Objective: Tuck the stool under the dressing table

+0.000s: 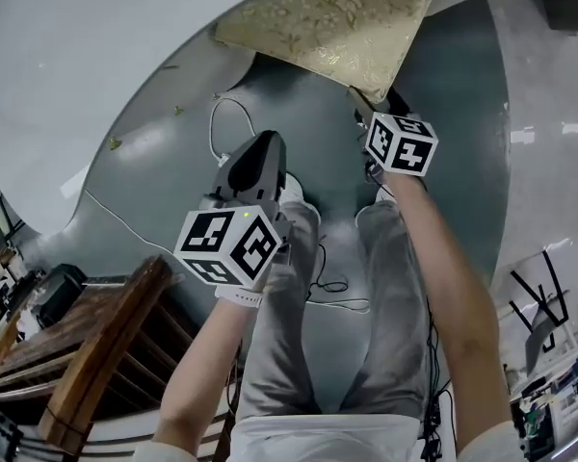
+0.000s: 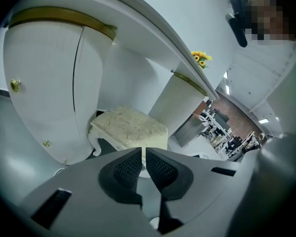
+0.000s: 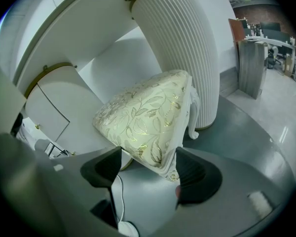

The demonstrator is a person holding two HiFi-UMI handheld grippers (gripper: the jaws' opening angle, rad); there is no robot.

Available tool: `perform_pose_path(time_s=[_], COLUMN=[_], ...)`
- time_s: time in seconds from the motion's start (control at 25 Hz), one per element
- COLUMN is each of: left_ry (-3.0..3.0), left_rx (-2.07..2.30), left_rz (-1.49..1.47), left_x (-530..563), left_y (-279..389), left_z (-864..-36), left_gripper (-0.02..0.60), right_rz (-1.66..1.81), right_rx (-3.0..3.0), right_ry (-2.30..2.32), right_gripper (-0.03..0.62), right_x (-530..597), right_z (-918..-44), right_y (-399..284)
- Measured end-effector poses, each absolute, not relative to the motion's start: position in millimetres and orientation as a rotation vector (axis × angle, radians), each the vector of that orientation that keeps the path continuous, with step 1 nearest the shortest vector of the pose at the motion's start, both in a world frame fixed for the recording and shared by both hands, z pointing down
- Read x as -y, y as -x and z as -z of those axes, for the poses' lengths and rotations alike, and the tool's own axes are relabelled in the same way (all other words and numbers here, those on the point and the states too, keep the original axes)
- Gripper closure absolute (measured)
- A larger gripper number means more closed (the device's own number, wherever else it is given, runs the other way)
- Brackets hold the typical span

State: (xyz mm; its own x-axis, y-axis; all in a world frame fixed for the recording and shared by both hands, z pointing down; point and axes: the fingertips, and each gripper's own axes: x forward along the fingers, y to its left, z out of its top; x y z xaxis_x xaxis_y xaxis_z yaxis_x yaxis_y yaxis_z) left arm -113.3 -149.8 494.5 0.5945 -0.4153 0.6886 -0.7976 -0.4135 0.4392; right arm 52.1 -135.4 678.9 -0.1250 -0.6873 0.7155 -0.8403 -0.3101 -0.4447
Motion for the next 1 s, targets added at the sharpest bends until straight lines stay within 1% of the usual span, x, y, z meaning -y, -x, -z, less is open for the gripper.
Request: perform_pose_path(time_s=[0.08,0.12,0.2,0.48,0.72,1.0], left_ry=[-2.039,-2.036,-2.027,-1.917,-1.797,-1.809], left_rx=[0.994,1.007,1.020,1.036,1.114,1.133], left_rz=[-0.594,-0.577,-0.555,-0.529,-0.484,-0.531], left_x=[161.0,165.7,172.4,191.1,223.4,248.1], left_y=[105.7,101.7,93.0,74.0,67.2,70.0], left_z=[-498.8,-501.0,-507.6,-565.0,-615.6,-649.9], left_gripper=[0.571,0.559,0.518,0.421,0.355,0.304], right_rz=[-1.408,-1.404,-1.400,-1.348,-1.326,-1.346], right_rx=[1.757,1.764,1.779,1.861,1.898,1.923], right_ry=[-1.948,-1.941,-1.926,-1.840,-1.761,-1.746], right_gripper=[0.237,0.238,0.238,0.237,0.237,0.237], right_x=[135.6,135.1,133.7,127.3,129.3,135.5], right_z=[-677.6,-677.2,-676.2,-681.8,-691.6,-698.1], right_y=[-52.2,-52.1,-51.9,-48.6,-50.3,-52.7])
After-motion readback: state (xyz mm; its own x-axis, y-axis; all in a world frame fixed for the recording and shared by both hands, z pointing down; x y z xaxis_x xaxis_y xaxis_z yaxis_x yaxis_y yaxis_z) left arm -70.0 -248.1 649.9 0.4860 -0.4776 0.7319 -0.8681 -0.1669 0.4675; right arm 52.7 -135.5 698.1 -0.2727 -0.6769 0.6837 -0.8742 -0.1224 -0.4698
